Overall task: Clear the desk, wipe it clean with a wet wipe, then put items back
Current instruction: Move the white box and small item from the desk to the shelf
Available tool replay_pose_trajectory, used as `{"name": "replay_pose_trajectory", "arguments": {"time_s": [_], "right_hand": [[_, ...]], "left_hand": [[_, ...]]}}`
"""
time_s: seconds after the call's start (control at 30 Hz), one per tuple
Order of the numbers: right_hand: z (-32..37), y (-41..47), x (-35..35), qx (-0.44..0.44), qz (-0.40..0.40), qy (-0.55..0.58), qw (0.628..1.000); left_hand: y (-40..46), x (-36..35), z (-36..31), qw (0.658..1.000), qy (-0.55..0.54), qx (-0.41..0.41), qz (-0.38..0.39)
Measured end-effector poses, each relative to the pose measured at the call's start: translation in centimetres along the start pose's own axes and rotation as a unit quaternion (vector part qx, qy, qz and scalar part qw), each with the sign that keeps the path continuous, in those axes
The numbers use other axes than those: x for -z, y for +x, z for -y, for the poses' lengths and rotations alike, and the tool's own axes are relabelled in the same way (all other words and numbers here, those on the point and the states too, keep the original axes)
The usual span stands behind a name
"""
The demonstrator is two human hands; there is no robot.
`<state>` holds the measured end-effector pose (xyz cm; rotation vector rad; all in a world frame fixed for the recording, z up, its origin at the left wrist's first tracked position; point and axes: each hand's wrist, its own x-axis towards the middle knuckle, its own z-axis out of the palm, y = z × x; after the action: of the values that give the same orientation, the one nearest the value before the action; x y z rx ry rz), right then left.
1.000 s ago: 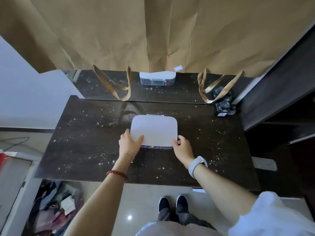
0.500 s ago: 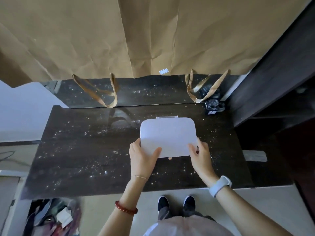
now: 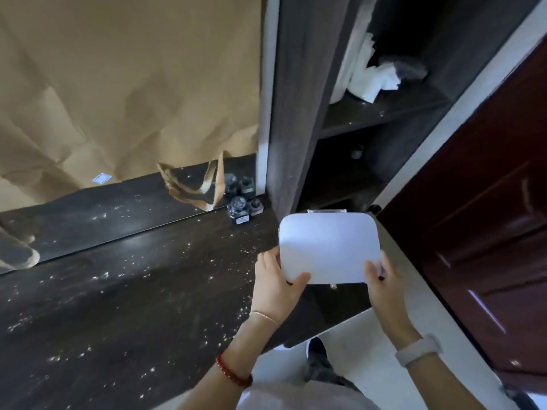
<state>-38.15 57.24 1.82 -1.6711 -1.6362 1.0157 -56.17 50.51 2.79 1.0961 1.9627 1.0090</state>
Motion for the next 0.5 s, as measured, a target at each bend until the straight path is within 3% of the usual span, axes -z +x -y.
{"name": "replay_pose_trajectory", "arguments": {"time_s": [0.3, 0.5], "right_hand": [[1.1, 15.1, 4.2, 0.068, 0.014, -0.049, 0.996], [2.0, 20.2, 2.9, 0.061, 0.077, -0.044, 0.994]], "left_hand": [[8.7, -8.7, -6.2, 0.996, -0.006, 0.069, -0.061], [12.1, -10.2, -7.7, 0.987, 0.009, 0.099, -0.122]]}}
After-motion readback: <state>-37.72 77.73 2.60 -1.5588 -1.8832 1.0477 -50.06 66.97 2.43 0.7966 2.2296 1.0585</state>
